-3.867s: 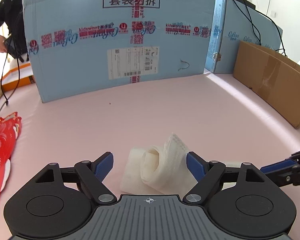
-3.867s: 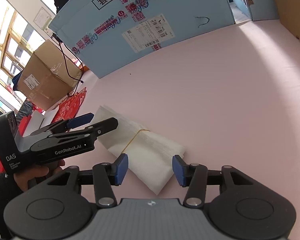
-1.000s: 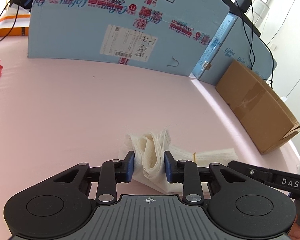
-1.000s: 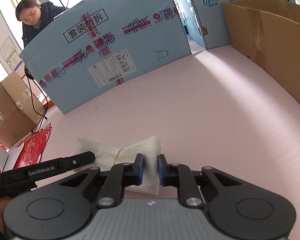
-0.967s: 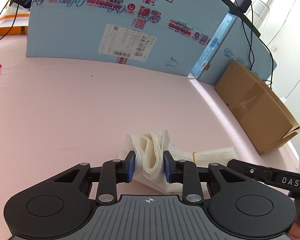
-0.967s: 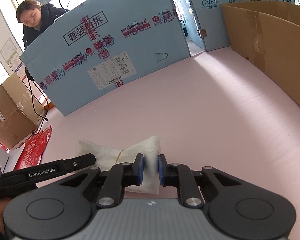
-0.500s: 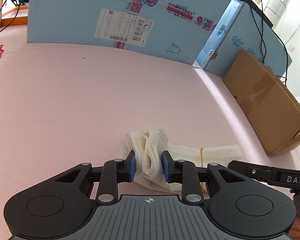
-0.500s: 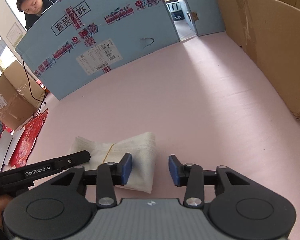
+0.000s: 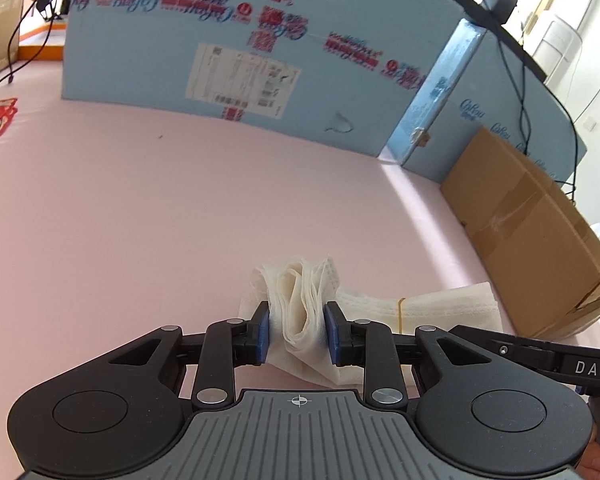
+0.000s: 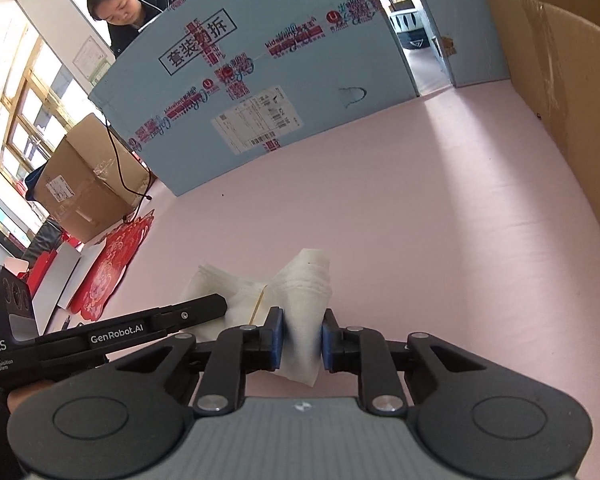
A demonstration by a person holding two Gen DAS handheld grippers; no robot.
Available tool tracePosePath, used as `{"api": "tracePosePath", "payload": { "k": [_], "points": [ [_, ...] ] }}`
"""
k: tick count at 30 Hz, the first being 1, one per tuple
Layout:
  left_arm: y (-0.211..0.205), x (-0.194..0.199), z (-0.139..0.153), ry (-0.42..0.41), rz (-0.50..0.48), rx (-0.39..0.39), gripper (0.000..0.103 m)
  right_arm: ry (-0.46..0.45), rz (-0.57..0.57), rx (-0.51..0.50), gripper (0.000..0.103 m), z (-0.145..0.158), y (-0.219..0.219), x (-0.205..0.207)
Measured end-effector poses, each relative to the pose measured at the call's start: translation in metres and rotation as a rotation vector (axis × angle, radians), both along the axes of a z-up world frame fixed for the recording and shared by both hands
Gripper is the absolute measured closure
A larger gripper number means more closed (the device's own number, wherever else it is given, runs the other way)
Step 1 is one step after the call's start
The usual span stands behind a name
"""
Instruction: Fold shopping bag
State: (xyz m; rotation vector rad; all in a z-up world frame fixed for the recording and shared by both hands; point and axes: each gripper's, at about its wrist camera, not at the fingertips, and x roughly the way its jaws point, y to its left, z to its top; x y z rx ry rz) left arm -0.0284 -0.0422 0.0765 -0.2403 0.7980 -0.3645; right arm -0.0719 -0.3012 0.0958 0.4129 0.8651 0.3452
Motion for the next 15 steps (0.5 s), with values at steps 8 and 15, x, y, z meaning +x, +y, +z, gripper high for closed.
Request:
{"api": "tracePosePath", "payload": {
  "k": [8,15],
  "points": [
    [-0.062,-0.003,0.033,-0.134,-0.076,-0.053,0.077,-0.113,-0.072,-0.004,0.083,0.04,-0.055,-0.009],
    [-0.145,0.008,0.069,-0.29,-0.237,-0.091,0.077,-0.265,-0.174,0.005,0.083,0.086,-0.12,-0.014]
  ]
}}
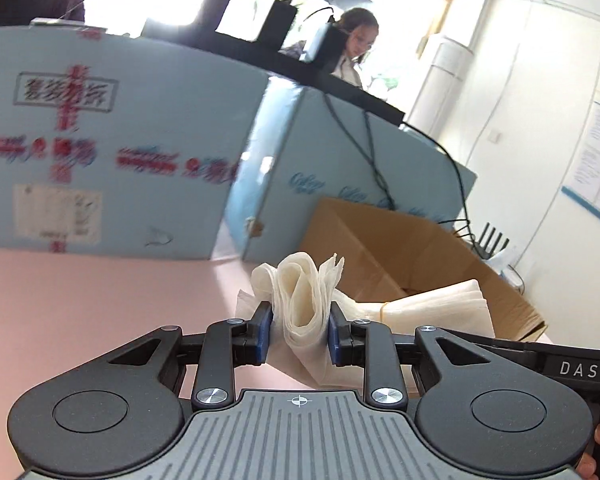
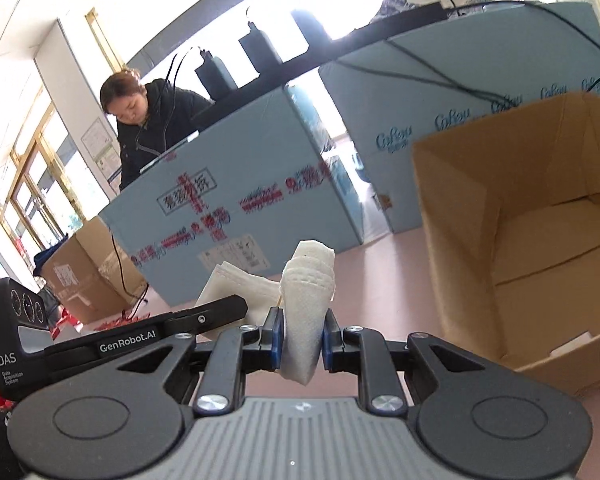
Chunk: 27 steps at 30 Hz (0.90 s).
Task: Fold shopping bag
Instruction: 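Carry the bundle into the brown cardboard box and open both grippers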
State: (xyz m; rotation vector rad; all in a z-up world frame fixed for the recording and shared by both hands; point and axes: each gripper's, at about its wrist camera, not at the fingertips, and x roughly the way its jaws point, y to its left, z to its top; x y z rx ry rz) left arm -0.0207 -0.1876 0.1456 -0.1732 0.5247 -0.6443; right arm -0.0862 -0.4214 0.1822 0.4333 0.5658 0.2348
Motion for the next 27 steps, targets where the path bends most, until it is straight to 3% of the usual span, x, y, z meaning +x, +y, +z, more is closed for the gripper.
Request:
{"api": "tracePosePath", "payload": {
  "k": [7,12,19,24,27],
  "points": [
    [-0.093,0.029,0.028,-0.084,-0.146,0.023,0.077,-0.055,-0.144,-0.024,0.081,0.022,-0.078,0.007],
    [-0.16,0.058,0.029,-0.071,-0.29,0.107,0.077,-0.009,-0.225,-0.029,0.08,0.018,-0.123,0.027],
    [-0.228,0.095,0.0,0.079,-0.448,0.332,0.077,0.168,-0.255,-0.026,0.079,-0.015,-0.166,0.068],
    [-0.256,0.102,-0.021,0.146,-0.492,0.529,0.077,0.289,-0.227,-0.081,0.075,-0.027,-0.169,0.081],
    [-0.263,0.103,-0.031,0.174,-0.508,0.598,0.076,0.343,-0.186,-0.144,0.071,-0.03,-0.164,0.083]
  ]
}}
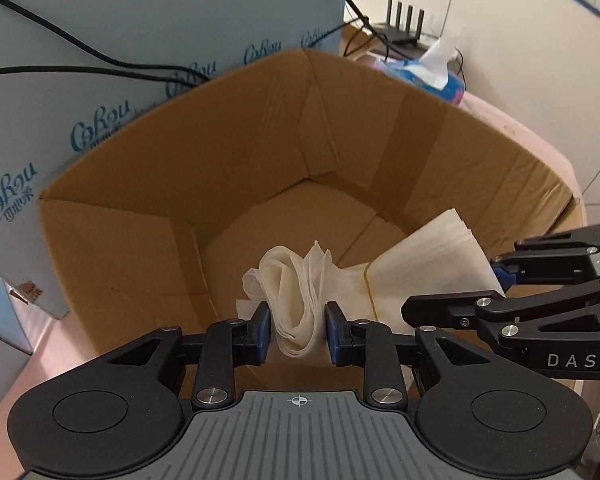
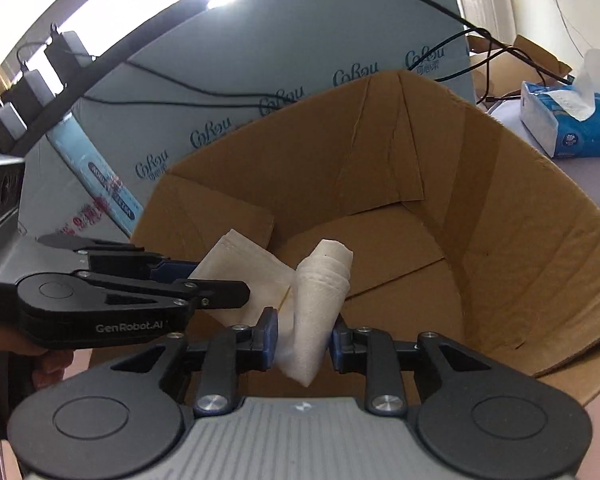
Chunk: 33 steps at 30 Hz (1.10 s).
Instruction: Fold shopping bag
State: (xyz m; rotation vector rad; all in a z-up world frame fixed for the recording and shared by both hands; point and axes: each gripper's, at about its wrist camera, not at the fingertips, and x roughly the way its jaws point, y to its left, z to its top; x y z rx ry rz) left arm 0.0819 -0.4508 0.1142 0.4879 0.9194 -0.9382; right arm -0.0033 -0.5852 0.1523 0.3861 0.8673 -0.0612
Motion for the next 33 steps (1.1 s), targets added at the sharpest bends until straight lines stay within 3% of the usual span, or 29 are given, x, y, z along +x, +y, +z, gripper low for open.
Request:
{"api": "tracePosePath", "payload": {
  "k": [8,12,16,21,24,28,33],
  "points": [
    [-0.007,-0.003,-0.011,-0.027,-0.037,0.124,0.049,0.147,0.026,-0.076,0.058,-0.017,0.012,0.011],
    [-0.007,-0.005,-0.006,-0.051,-0.042,0.143,0.038,0.19,0.034,-0.126,0.05,-0.023,0.017,0.012],
    [-0.004,-0.006,0.002,-0.073,-0.028,0.108,0.035,0.184,0.019,-0.179,0.043,-0.021,0.022,0.006],
    [0.013,-0.011,0.017,-0.104,0.049,0.028,0.029,0.109,-0.03,-0.178,0.031,-0.017,0.022,-0.008],
    [0.033,-0.019,0.028,-0.12,0.104,-0.058,0.027,0.038,-0.059,-0.159,0.025,-0.011,0.025,-0.019],
    [0.082,-0.038,0.045,-0.179,0.216,-0.246,0.02,-0.064,-0.087,-0.118,0.009,0.003,0.033,-0.036],
    [0.151,-0.065,0.061,-0.28,0.388,-0.483,0.002,-0.216,-0.059,-0.139,0.005,0.032,0.066,-0.049]
  ]
}}
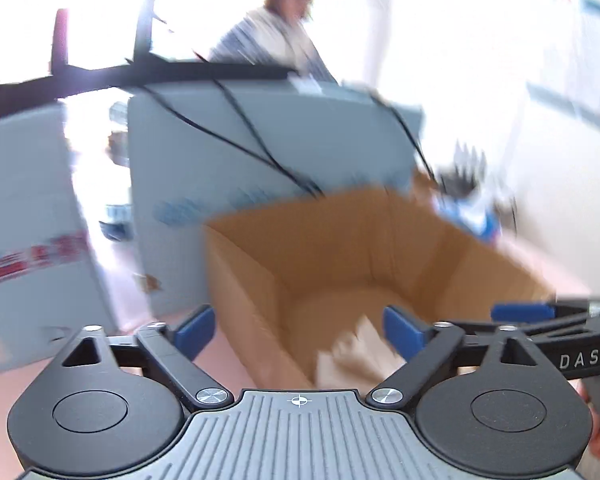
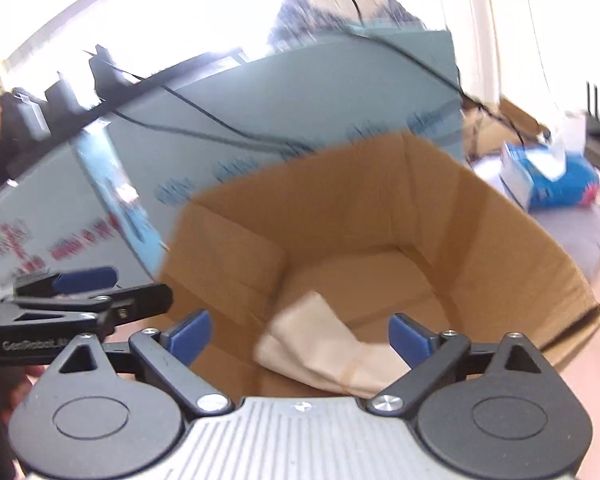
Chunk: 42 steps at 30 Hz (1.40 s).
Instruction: Fold shopping bag
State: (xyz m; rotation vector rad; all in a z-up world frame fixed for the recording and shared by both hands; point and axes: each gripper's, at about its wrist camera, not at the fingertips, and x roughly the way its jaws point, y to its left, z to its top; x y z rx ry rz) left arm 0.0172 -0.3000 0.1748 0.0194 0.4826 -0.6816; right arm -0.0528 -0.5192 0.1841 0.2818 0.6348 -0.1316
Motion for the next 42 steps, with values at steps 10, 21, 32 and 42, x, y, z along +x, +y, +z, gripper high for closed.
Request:
{"api": "tracePosePath", "payload": {
  "k": [10,21,32,42],
  "points": [
    [0.133,-0.05,0.004,-0.117,0.246,-0.189,0.0,-0.177,0.191,-0.086,0.0,0.035,0.091,-0.005],
    [0.223,-0.093,-0.023,-0.183,0.476,0.018,0.0,-0.195,0.314,0.012,0.0,-0.001,0.18,-0.019],
    [0.303,-0.102,-0.05,-0.236,0.571,0.133,0.0,-0.148,0.354,0.014,0.0,-0.051,0.262,-0.036],
    [0.344,-0.077,-0.081,-0.211,0.635,0.207,0.0,-0.167,0.289,-0.091,0.0,-0.085,0.28,-0.023]
  ]
}}
